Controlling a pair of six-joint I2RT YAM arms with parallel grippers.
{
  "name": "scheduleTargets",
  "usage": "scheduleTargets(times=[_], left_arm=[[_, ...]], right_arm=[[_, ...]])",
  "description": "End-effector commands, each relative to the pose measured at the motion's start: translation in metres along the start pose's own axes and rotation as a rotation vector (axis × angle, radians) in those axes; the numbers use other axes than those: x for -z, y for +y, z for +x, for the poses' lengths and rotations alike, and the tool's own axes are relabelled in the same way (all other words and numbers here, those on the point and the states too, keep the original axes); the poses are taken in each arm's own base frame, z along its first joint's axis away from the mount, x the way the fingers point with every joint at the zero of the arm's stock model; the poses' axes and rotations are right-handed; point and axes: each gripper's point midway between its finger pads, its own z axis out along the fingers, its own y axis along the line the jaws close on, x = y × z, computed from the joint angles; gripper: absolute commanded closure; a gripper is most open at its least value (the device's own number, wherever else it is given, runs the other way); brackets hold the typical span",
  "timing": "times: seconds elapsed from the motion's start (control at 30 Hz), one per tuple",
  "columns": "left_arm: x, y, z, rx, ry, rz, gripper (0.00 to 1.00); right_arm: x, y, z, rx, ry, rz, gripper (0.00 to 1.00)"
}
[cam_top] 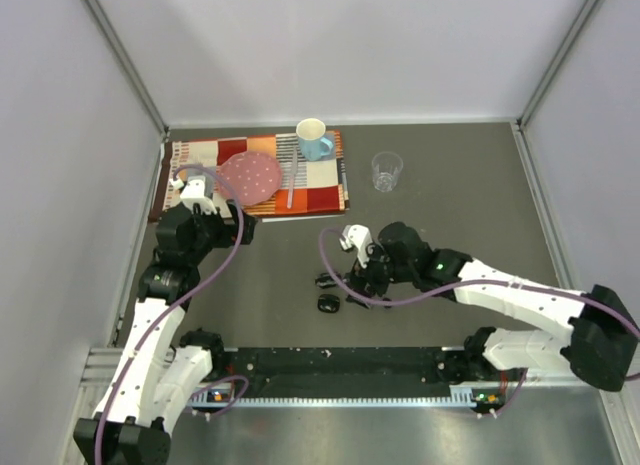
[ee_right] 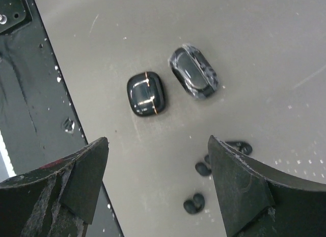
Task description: Insert the wireless bluetooth earbuds into the charging case
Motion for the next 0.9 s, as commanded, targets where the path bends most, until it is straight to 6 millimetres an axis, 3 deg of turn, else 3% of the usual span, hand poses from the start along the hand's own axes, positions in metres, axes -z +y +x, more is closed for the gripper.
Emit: scheduleTargets(times=[0.0,0.3,0.87], left_arm=[[0.001,0.001,-0.007,-0.009,-0.021,-0.011,0.01],[0.001,0.006,-0.006,-0.001,-0.020,-0.040,0.01],[-0.001,0.005,-0.006,0.001,-0.012,-0.036,0.01]], right_arm=[[-0.026,0.006,-0.017,0.051,-0.064,-0.023,0.20],[-0.067,0.018,0.000,0.135,-0.023,-0.103,0.23],[-0.096,0.024,0.024,0.218,-0.004,-0.186,0.22]])
